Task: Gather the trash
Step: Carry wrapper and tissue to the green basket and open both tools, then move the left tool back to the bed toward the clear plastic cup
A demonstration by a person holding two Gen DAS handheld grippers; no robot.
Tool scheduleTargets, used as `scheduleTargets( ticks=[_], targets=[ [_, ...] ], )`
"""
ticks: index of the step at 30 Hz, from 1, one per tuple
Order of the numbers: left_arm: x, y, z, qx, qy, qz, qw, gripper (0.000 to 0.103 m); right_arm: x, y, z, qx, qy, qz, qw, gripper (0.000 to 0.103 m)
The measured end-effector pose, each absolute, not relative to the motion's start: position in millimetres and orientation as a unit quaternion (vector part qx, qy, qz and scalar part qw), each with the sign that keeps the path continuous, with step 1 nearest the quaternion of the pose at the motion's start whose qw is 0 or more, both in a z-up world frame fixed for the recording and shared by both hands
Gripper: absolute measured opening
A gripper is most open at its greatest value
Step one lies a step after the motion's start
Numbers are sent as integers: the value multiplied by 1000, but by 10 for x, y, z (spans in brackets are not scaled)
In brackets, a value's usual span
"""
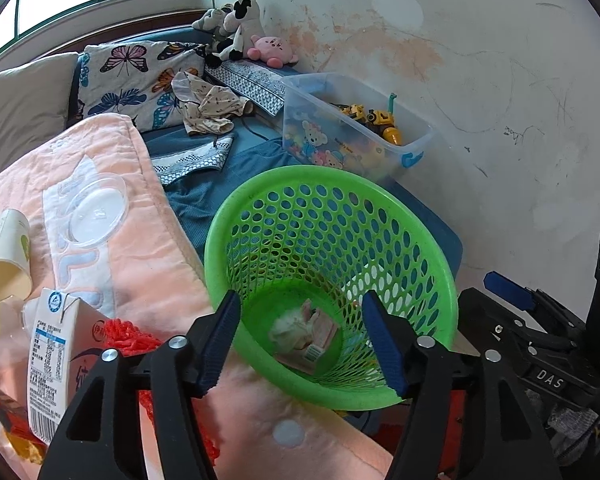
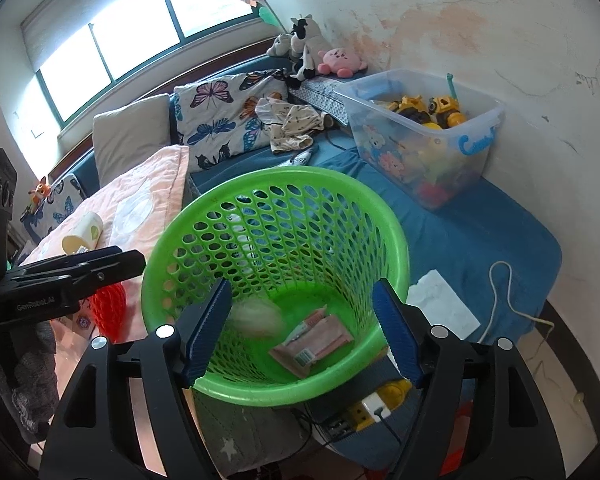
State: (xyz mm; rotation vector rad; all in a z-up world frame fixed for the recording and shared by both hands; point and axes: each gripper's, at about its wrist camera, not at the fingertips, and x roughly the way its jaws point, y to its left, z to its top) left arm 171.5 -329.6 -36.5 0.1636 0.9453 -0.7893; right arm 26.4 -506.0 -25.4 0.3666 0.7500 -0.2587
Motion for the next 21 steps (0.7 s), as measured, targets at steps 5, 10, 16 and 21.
scheduleTargets(
  ticks=[5,10,16,21],
  targets=[
    [1702,-3137,-308,73,437,-361,820,62,258,-4995,-259,176,367,-122,905,73],
    [1716,-2879,-250,64,433,-342,832,62,267,-4875,-231,173,365,-112,908,75],
    [1721,-2516,-193,61,426,-312,847,62,312,-4693,-180,165,365,-97,911,77],
    [1738,-2186,-129,60,417,-284,862,62,340,-4508,-111,156,362,-83,915,78]
  ],
)
